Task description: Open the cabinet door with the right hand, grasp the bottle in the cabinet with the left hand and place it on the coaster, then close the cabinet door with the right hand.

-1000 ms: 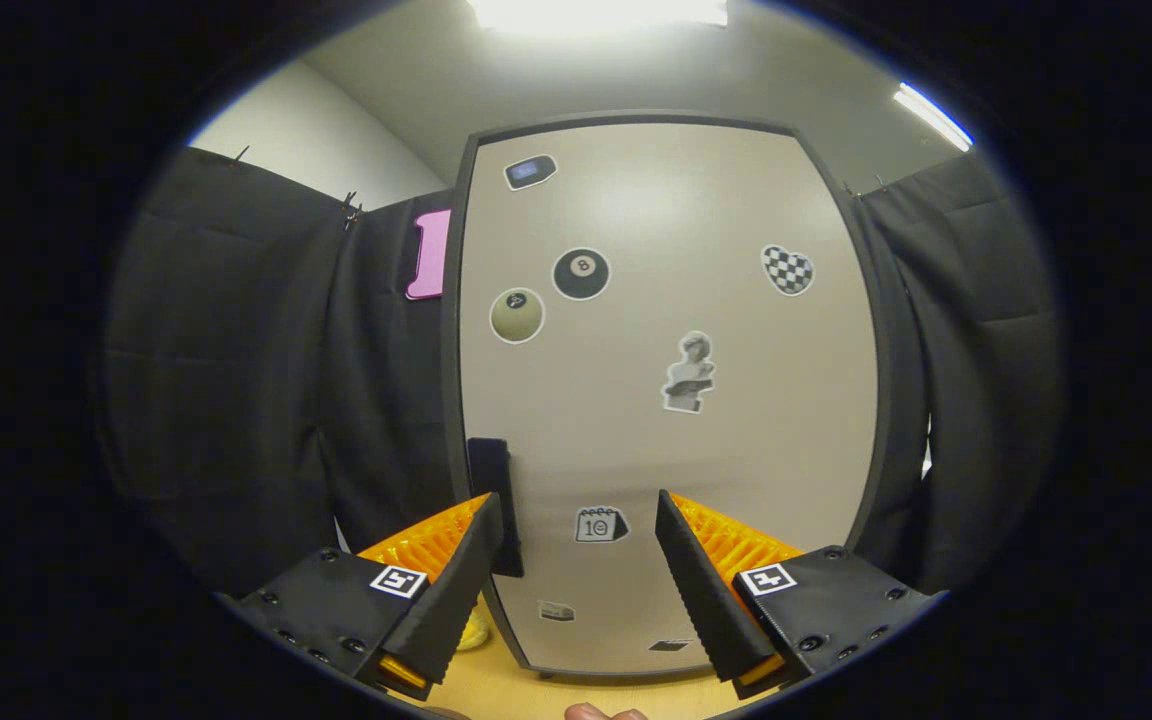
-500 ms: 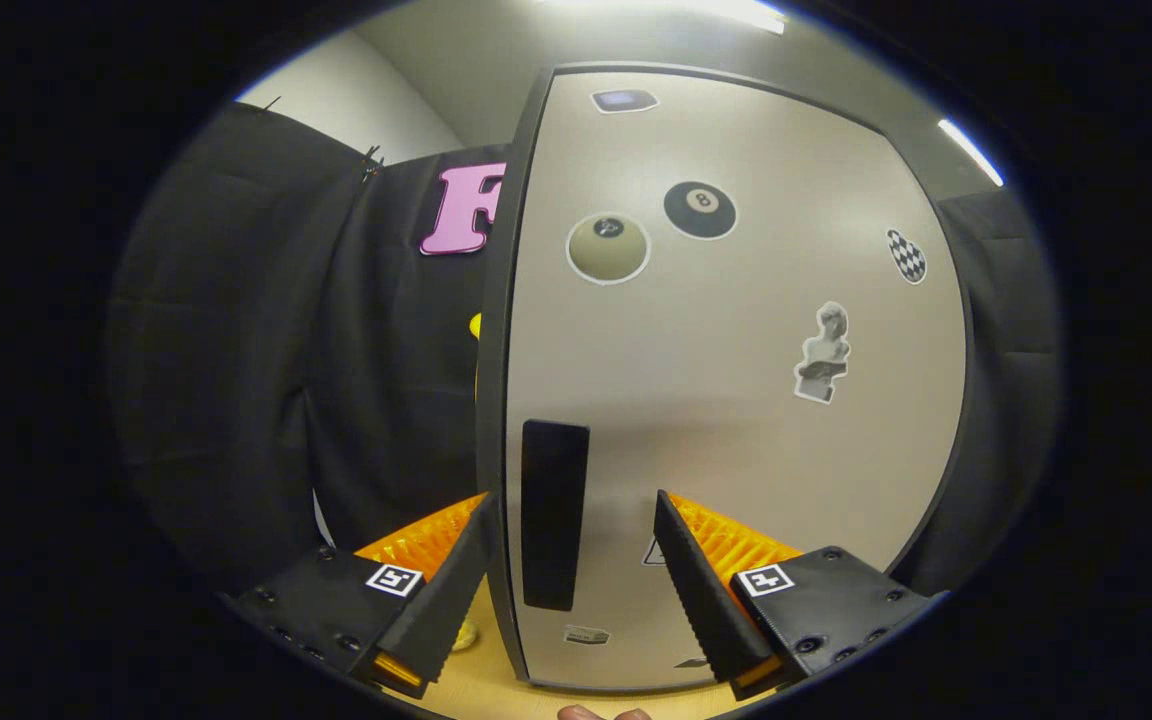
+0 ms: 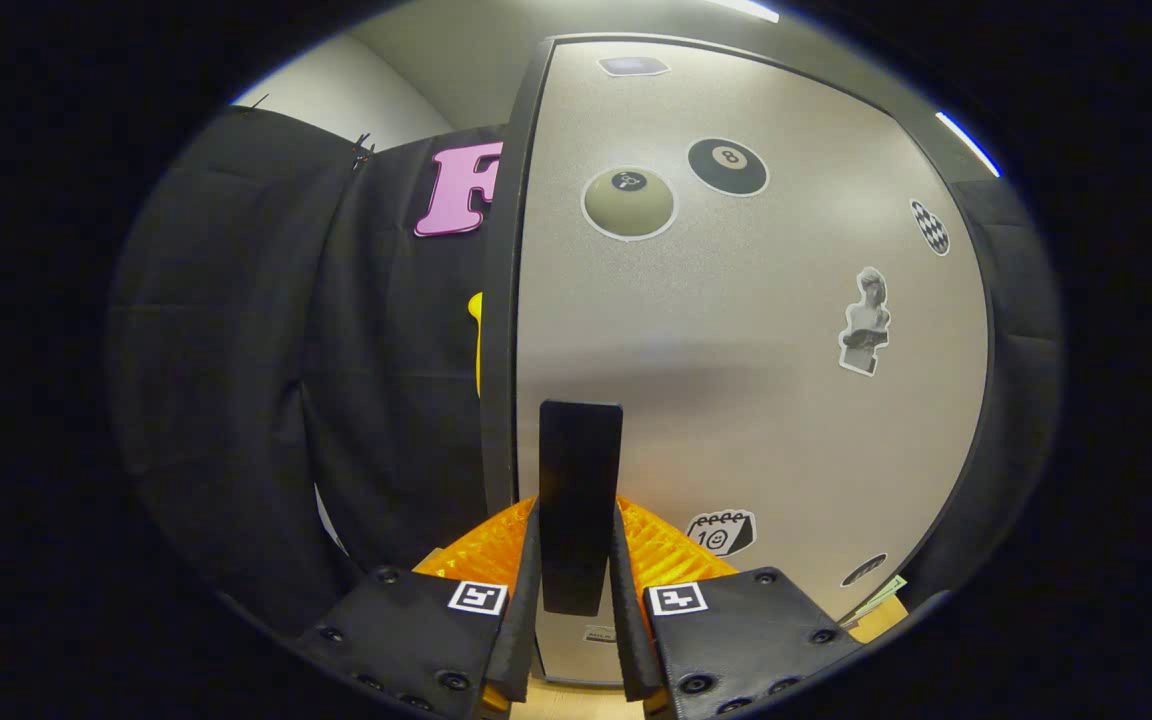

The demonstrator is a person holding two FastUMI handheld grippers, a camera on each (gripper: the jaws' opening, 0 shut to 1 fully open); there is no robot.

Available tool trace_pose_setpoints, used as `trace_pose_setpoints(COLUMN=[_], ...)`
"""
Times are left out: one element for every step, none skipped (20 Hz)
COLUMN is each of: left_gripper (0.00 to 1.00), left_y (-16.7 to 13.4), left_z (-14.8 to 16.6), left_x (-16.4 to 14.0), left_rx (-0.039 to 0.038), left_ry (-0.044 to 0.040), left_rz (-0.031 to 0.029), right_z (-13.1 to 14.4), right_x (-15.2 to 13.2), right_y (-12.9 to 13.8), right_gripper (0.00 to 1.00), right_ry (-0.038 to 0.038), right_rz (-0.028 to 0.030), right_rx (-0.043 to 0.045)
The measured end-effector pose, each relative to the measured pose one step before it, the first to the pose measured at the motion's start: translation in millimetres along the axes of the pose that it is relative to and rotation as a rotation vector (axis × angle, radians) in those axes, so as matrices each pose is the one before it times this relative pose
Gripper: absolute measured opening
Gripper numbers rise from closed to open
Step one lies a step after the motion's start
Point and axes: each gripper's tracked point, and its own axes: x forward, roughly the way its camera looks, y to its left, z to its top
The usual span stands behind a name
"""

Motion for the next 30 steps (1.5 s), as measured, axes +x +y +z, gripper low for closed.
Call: trace_pose_setpoints(left_gripper=[0.84,0.87,0.89,0.84,0.87,0.84,0.87,0.87,0.89,0.87,0.87,0.84,0.87,0.87,0.87,0.87,0.87,0.89,0.89,0.89,0.89,0.89,0.84,0.89,0.87,0.89,0.87,0.89,0.89,0.89], left_y=[-0.99,-1.34,-0.66,-1.31,-2.34,-1.38,-1.34,-1.78,-0.91,-1.83,-2.18,-2.52,-2.84,-1.41,0.2,-1.51,0.39,0.66,-1.28,-1.87,-2.29,-2.51,-4.57,-5.16,-2.44,-2.84,-2.82,-3.82,-3.49,-3.43], left_z=[-1.79,0.68,-1.2,-1.96,-4.64,-2.18,-0.88,-1.19,-1.67,-1.38,-2.08,-1.61,-0.57,0.1,-1.16,-1.29,-0.66,2.52,-1.44,-0.77,-1.84,-0.31,1.4,2.36,2.35,3.02,1.9,2.13,4.62,5.16], left_x=[-1.1,-2.01,-0.85,0.17,-2.09,-1.42,-2.53,-0.96,-0.21,0.21,1.13,0.35,-1.71,-1.27,-2.83,-2.81,-2.66,0.84,-1.89,-1.63,-0.71,0.36,-1.38,-0.03,0.62,1.08,2.95,2.68,2.64,3.45], left_rx=[-0.0024,-0.00186,-0.00162,-0.00124,-0.00085,-0.00171,-0.00239,-0.00298,-0.00397,-0.00512,-0.00615,-0.00643,-0.00335,0.00175,0.00518,0.00621,0.00403,0.0007,-0.00039,0.00055,0.00465,0.0079,0.00881,0.00971,0.01078,0.01049,0.00978,0.01011,0.01048,0.00971], left_ry=[-0.00097,-0.00284,-0.00069,0.00604,0.00833,0.00421,0.00147,0.00193,0.00197,0.00342,0.00413,0.00515,0.00506,0.00253,0.00371,0.00229,-0.00262,-0.00393,-0.00158,0.0006,0.00104,0.00213,0.00086,-0.00085,-0.00312,-0.00273,-0.00212,-0.00338,-0.00675,-0.00708], left_rz=[0.00052,-0.00034,0.00041,0.00079,0.00022,-0.00066,-0.00156,-0.00088,-0.00011,-0.00036,-0.00154,-0.00506,-0.00653,-0.00416,-0.00122,0.00023,0.00063,-0.00017,-0.00172,-0.00456,-0.00716,-0.00468,-0.00699,-0.0077,-0.00729,-0.00515,-0.00712,-0.00713,-0.00706,-0.00692], right_z=[1.03,-1.4,-0.1,-1.03,1.32,-1.64,1.03,-1.91,0.25,-0.67,-0.87,1.83,1.01,0.69,0.55,-2.0,0.3,0.14,1.04,-0.31,-0.29,-0.58,-0.87,-0.9,-0.23,-0.62,-0.05,0.39,0.17,-0.18], right_x=[0.3,-1.1,0.82,-0.09,-3.15,2.18,-1.78,-1.23,-2.03,-2.9,-3.64,-5.62,-6.58,-6.78,-6.91,-4.88,-6.43,-8.18,-7.9,-7.35,-4.93,-3.72,-4.33,-4.11,-0.25,-1.33,-2.47,-1.17,-0.99,-0.57], right_y=[0.97,-1.15,0.21,0.01,0.66,-0.94,0.35,0.99,0.59,-0.02,0.36,2.5,1.62,3.59,0.88,0.17,0.83,2.81,2.48,-0.21,-0.7,-0.69,-0.82,-0.25,-0.56,0.03,-0.8,0.82,-0.79,-0.13], right_gripper=[0.37,0.33,0.33,0.33,0.29,0.28,0.24,0.24,0.19,0.2,0.2,0.15,0.15,0.15,0.15,0.15,0.14,0.13,0.15,0.15,0.15,0.15,0.15,0.15,0.15,0.15,0.15,0.15,0.15,0.15], right_ry=[0.00482,0.00557,0.01016,0.00311,-0.00437,-0.00472,-0.0118,0.00441,-0.00741,0.00393,0.00063,-0.00539,-0.00066,-0.006,-0.00461,-0.00096,-0.00655,-0.00133,-0.00256,-0.0001,0.00199,-0.00246,-0.00052,-0.00147,0.00246,0.00054,0.00014,-0.00186,-0.00121,-0.00104], right_rz=[0.00296,0.00391,0.00152,0.00001,0.00009,0.00649,0.01324,0.02275,0.02421,0.01997,0.0155,0.01563,0.01805,0.01909,0.0199,0.02065,0.01797,0.01732,0.0141,0.01381,0.01219,0.00807,0.00866,0.00973,0.0096,0.0078,0.00626,0.00518,0.00579,0.00658], right_rx=[0.00739,0.00917,0.01799,0.00234,-0.01276,-0.02029,0.00066,0.01401,0.01255,0.00205,-0.00835,-0.01049,-0.00776,-0.0004,-0.00141,-0.00293,-0.00431,-0.00597,0.00227,0.00274,-0.00081,0.00257,-0.00352,-0.00168,0.00172,0.00315,0.00017,-0.00091,-0.00154,0.00081])
